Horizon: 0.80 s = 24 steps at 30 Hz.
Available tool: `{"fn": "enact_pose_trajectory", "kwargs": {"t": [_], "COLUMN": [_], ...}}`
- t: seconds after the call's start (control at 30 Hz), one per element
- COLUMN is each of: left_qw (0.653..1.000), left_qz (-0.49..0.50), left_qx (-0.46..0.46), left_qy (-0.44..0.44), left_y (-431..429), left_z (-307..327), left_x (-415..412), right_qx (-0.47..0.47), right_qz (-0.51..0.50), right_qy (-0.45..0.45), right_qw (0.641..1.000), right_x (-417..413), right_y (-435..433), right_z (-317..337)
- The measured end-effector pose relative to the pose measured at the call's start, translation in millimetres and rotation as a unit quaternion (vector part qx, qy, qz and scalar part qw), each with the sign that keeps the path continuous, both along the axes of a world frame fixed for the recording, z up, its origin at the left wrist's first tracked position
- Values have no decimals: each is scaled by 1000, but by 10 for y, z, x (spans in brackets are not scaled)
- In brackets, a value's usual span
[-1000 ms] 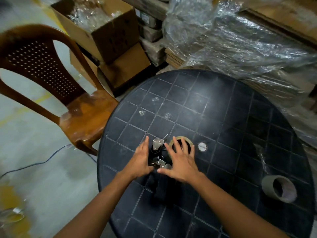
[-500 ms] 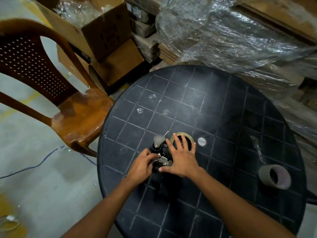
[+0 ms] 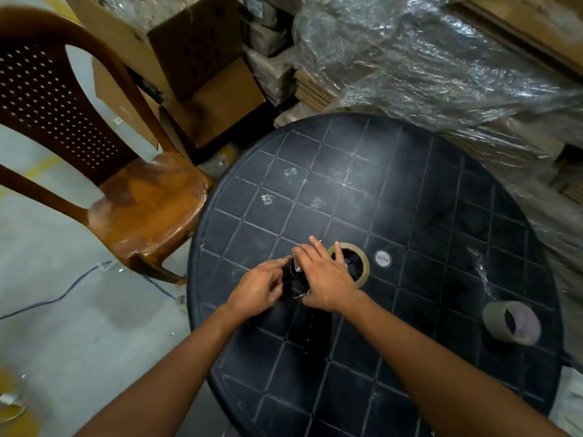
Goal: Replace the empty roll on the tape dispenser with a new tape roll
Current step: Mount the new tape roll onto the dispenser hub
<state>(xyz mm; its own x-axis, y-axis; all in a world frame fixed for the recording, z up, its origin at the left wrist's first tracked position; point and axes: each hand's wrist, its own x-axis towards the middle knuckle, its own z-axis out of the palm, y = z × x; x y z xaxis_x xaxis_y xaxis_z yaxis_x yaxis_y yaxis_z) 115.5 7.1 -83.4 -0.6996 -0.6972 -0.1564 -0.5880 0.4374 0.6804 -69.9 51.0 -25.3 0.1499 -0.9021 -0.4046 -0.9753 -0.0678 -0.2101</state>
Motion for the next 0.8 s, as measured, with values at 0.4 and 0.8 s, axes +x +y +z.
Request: {"fn": "enact_pose_trajectory", "kwargs": {"t": [0.4,0.8], "left_qw": [998,994], "left_qz": [-53,-31], "left_qx": [1,87], "left_qy": [-37,-54], "left_y": [-210,-281], "left_z": [41,117], "left_x": [97,51], "right_qx": [-41,-115], "right_qz": [5,-230], "right_qy": [17,-107], "right_qw": [999,960], "right_x": [12,93], "right_y": [-15,289], "right_z": [-57,109]}}
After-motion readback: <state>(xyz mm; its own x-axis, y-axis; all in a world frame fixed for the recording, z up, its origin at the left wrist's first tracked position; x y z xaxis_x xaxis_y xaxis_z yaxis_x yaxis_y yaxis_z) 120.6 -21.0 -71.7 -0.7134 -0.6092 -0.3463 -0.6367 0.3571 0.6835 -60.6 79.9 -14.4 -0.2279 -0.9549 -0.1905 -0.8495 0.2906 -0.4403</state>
